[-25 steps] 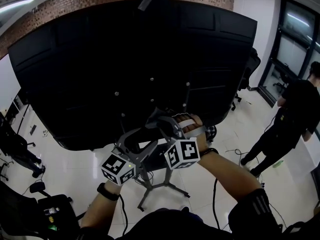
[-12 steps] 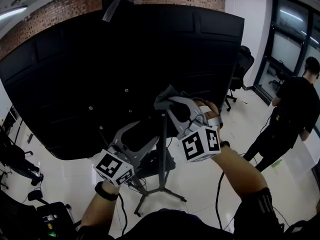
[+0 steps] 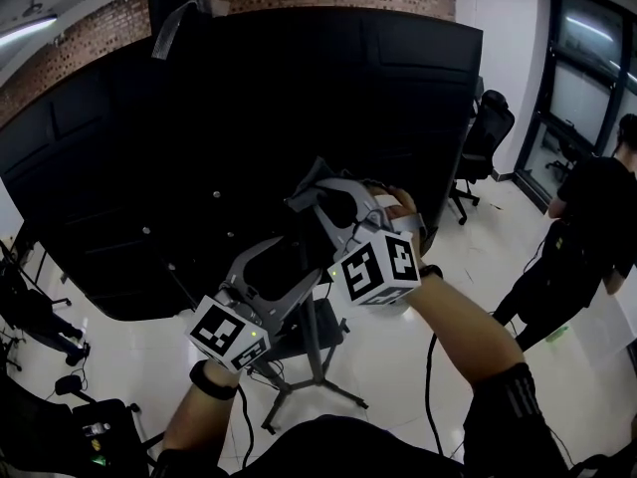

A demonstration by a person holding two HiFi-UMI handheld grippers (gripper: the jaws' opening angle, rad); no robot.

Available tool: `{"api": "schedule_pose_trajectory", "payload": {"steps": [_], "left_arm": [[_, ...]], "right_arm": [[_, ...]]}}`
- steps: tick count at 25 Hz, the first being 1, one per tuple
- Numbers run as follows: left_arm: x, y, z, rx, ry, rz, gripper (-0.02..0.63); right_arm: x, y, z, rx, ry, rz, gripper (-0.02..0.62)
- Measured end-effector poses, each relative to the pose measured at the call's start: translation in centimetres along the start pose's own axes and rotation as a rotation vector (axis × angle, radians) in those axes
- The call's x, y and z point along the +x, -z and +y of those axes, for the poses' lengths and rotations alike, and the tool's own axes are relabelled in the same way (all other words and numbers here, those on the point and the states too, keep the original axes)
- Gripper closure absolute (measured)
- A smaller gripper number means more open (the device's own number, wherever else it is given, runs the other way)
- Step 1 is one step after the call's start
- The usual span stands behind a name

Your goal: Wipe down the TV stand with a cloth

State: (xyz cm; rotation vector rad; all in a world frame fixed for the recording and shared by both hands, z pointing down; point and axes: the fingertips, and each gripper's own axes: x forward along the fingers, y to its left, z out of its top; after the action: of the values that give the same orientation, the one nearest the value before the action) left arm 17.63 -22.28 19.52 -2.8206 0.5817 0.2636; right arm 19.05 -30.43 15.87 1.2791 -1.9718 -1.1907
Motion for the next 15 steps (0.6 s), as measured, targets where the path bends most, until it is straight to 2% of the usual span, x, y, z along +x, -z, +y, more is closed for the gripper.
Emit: {"api": "schedule_pose_trajectory", "payload": {"steps": [6, 15], "left_arm": [[2.1, 0.9, -0.3, 0.002, -0.025, 0.015, 0.334], [5.1, 2.1, -2.2, -0.014, -0.027, 0.036, 0.334]], "right_arm": [[0.2, 2.9, -0.8, 0.040, -0.038, -0.015, 0.572], [-2.9, 8.3, -3.5, 0.077, -0.007, 0.018, 0.572]]}}
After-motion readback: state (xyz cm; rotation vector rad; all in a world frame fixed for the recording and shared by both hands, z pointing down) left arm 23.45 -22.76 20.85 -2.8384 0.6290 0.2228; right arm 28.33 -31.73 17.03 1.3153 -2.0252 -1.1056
